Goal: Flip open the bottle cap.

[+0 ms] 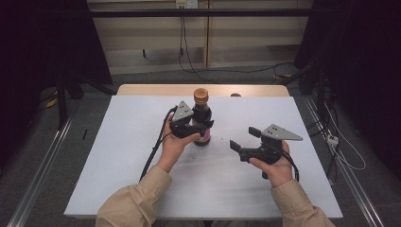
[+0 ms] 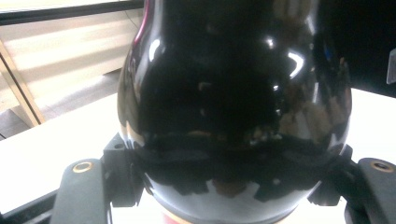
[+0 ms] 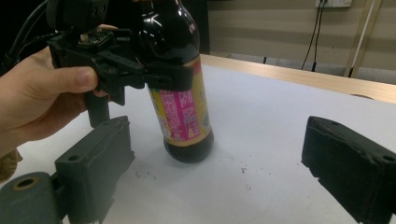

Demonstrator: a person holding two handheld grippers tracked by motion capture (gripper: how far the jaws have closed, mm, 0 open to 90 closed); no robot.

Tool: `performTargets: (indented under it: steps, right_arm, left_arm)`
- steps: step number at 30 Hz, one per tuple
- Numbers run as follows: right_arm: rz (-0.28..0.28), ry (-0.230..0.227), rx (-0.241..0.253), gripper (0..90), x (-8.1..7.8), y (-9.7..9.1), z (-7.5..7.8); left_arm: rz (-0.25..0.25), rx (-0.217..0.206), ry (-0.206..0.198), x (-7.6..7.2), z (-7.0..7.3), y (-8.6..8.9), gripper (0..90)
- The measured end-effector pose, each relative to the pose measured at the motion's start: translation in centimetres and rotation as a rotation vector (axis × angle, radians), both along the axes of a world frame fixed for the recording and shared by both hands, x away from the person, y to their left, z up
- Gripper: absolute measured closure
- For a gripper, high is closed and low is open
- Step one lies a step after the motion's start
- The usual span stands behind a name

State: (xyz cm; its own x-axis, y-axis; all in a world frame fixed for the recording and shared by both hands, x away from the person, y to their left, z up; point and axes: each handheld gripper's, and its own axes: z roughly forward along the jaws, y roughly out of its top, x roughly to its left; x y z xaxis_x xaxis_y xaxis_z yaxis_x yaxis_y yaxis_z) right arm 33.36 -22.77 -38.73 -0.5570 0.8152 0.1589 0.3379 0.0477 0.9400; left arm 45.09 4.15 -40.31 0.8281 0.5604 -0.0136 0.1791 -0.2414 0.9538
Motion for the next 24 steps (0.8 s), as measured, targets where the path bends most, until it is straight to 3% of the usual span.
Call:
performTargets:
  steps: [9, 20, 24]
  right_arm:
    - [0.027, -0.011, -0.028, 12.3, 1.0, 1.0, 1.5]
    - [0.075, -0.003, -0.040, 26.8, 2.3, 2.2, 2.9]
    - [0.091, 0.004, -0.026, 36.0, 2.8, 2.4, 3.5]
  left_arm:
    - [-0.001, -0.004, 0.003, 0.1, 0.0, 0.0, 29.4]
    - [0.002, -0.001, 0.004, 0.0, 0.0, 0.0, 29.4]
    - [0.002, -0.001, 0.004, 0.0, 0.0, 0.0, 29.4]
